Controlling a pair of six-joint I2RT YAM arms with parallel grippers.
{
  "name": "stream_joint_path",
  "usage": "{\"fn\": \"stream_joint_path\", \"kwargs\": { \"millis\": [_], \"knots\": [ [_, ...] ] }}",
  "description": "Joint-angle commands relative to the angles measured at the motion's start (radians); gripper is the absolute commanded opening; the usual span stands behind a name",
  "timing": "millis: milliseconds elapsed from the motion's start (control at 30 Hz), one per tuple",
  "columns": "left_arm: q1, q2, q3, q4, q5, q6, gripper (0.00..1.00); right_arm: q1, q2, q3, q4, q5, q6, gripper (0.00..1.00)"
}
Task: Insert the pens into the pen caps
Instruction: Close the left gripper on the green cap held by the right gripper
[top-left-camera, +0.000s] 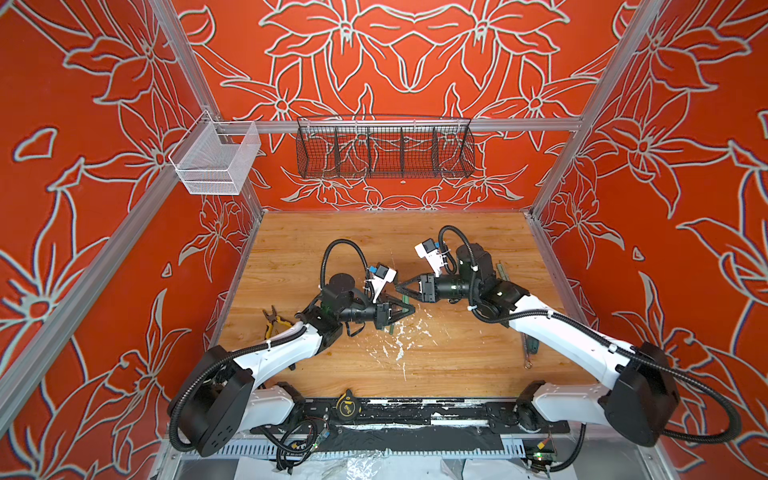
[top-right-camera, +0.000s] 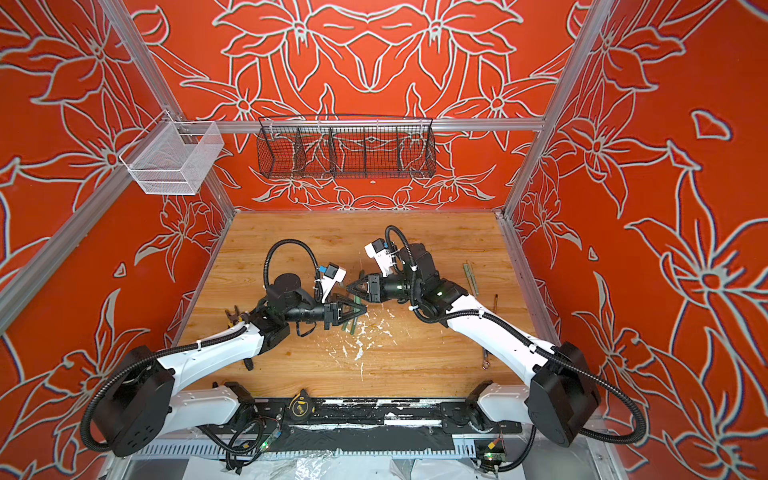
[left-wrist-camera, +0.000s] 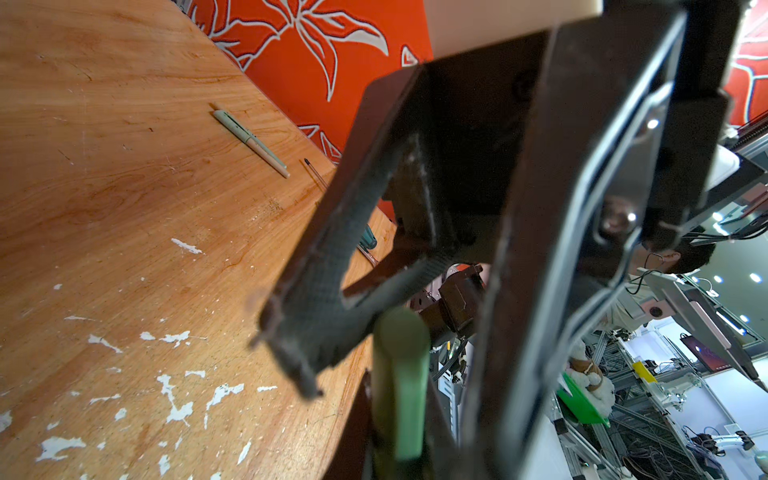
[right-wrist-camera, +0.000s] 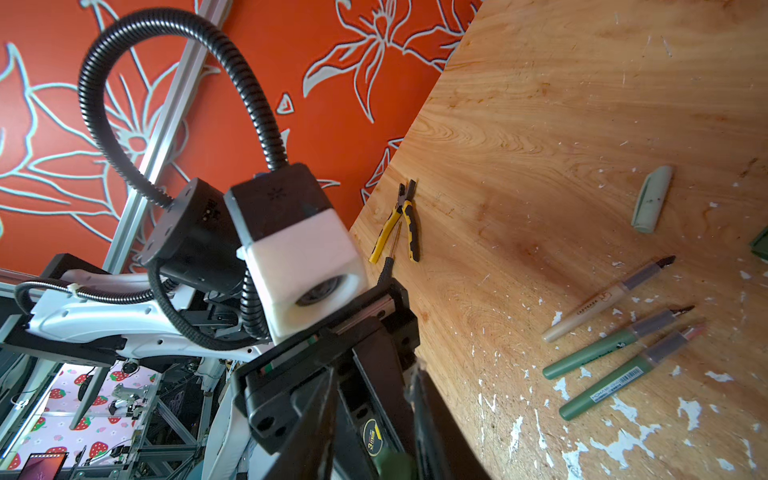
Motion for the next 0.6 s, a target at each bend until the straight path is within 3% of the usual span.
{"fn": "stream_joint_path", "kwargs": {
  "millis": [0, 200, 567],
  "knots": [
    [0.008, -0.024, 0.014, 0.022, 0.005, -0.003, 0.0, 0.013, -0.028, -0.015, 0.02, -0.027, 0.005, 0.3],
    [0.014, -0.029, 0.005, 0.033, 0.002, -0.009, 0.0, 0.016, -0.027, -0.022, 0.025, -0.028, 0.005, 0.28],
    [0.022, -0.029, 0.004, 0.037, 0.008, -0.011, 0.0, 0.021, -0.027, -0.026, 0.044, -0.028, 0.014, 0.05]
  ]
}}
